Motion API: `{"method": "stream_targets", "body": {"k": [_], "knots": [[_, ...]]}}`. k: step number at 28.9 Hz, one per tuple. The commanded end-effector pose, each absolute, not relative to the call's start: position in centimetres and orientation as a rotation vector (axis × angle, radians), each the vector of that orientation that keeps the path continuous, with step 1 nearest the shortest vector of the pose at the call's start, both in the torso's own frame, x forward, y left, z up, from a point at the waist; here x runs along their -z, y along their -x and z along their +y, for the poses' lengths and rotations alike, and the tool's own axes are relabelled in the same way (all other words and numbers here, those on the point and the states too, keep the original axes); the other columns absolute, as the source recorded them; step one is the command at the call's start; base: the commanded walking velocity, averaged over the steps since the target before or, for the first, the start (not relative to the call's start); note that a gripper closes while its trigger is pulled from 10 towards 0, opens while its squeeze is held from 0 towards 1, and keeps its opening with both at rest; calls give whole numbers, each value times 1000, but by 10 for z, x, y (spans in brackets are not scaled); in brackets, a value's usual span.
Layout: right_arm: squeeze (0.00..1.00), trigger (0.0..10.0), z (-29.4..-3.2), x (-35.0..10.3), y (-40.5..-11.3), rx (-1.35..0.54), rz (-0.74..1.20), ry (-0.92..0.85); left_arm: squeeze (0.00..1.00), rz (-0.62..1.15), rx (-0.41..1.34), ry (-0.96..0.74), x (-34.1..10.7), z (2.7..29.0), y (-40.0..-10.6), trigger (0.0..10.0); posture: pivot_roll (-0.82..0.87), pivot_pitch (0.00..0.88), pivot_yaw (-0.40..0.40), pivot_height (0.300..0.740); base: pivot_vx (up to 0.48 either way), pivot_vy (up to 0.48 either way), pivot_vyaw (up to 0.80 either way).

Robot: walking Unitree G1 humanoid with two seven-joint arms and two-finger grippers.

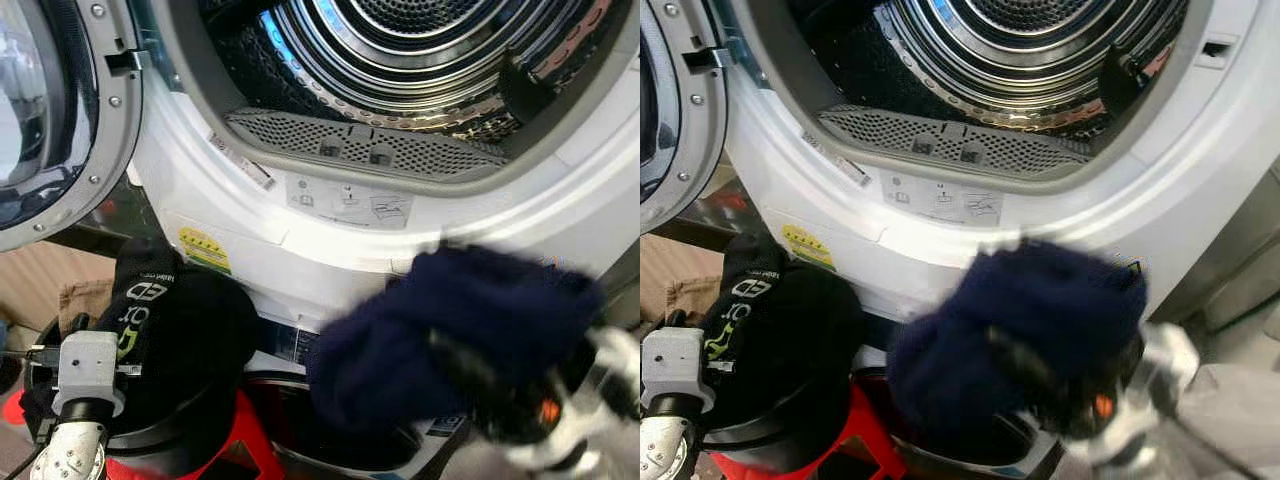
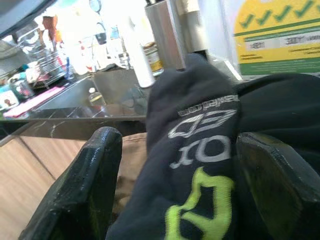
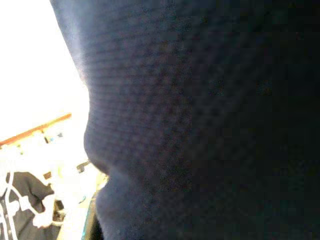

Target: Clothes washing

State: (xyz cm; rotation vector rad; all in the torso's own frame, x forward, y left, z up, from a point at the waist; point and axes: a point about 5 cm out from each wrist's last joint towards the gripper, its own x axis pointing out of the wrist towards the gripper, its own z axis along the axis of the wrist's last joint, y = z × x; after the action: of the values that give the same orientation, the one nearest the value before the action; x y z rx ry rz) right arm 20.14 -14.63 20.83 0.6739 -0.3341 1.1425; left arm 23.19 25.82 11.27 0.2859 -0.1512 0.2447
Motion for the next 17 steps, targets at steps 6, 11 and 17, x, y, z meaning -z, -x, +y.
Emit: {"method": "stream_targets", "body": {"k": [6, 11, 17], "knots": [[0, 0, -134, -267, -202, -1291, -574, -744, 0, -142, -234, -270, -108, 256, -233, 10000, 26, 100, 4, 740, 0, 0, 0], [0, 0, -130, -286, -219, -1238, -600, -732, 0, -135, -231, -254, -105, 254, -233, 10000, 11, 97, 7, 740, 0, 0, 0], [0, 0, -104, -300, -264, -1085, -588, -659, 0, -135, -225, -246, -103, 252, -237, 10000, 7, 79, 8, 740, 0, 0, 0]]}}
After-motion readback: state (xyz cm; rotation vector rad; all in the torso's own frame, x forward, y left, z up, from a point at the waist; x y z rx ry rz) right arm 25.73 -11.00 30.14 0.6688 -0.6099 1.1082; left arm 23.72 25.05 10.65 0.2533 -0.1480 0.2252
